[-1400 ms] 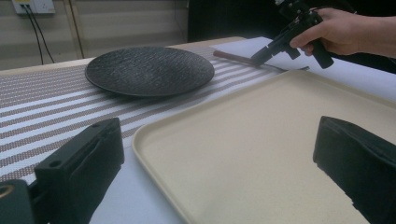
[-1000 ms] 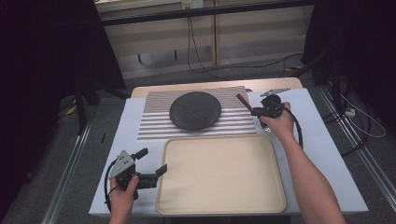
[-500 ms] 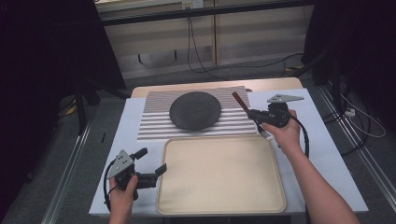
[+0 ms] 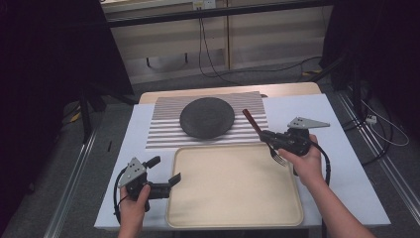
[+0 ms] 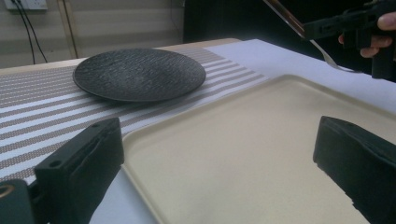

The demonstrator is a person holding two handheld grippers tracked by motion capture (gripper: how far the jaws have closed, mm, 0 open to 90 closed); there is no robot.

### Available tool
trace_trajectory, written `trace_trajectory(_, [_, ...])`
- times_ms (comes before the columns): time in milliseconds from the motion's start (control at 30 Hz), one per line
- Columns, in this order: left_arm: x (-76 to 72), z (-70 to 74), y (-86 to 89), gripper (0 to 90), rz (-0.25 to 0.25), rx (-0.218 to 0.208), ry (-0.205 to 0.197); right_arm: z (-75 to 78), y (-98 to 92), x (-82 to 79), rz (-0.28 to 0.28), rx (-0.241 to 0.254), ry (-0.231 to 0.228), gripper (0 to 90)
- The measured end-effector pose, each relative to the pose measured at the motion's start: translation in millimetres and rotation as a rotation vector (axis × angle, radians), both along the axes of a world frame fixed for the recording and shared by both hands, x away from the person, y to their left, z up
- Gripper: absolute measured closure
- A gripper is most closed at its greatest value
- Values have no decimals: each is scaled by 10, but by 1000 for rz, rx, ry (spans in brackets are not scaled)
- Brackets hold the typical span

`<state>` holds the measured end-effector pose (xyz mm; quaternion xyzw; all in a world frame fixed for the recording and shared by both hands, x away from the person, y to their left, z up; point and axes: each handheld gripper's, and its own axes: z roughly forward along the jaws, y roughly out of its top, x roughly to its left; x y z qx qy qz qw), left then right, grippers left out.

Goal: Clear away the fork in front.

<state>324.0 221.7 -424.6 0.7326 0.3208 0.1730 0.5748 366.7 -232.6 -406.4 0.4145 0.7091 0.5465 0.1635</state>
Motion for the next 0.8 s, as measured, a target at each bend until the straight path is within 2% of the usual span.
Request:
trace_trajectory(33, [4, 7, -11, 19, -1, -2, -1, -10, 8, -63, 10, 12, 3, 789])
trace_trajectory(100, [14, 27, -56, 19, -7, 0, 14, -4, 33, -116, 27, -4, -4, 789])
trace_trajectory(167, [18, 40, -80, 19, -12, 3, 14, -7, 64, -168, 38, 3, -13, 789])
trace_trajectory(433, [57, 90, -248, 21, -27, 13, 31, -74, 222, -331, 82, 8, -33, 789])
trace_trajectory(667, [82, 141, -430, 24, -43, 11, 52, -75, 296, -399, 108, 11, -40, 788])
trace_trajectory(800, [128, 181, -583, 24, -51, -6, 61, -100, 379, -424, 132, 17, -34, 788])
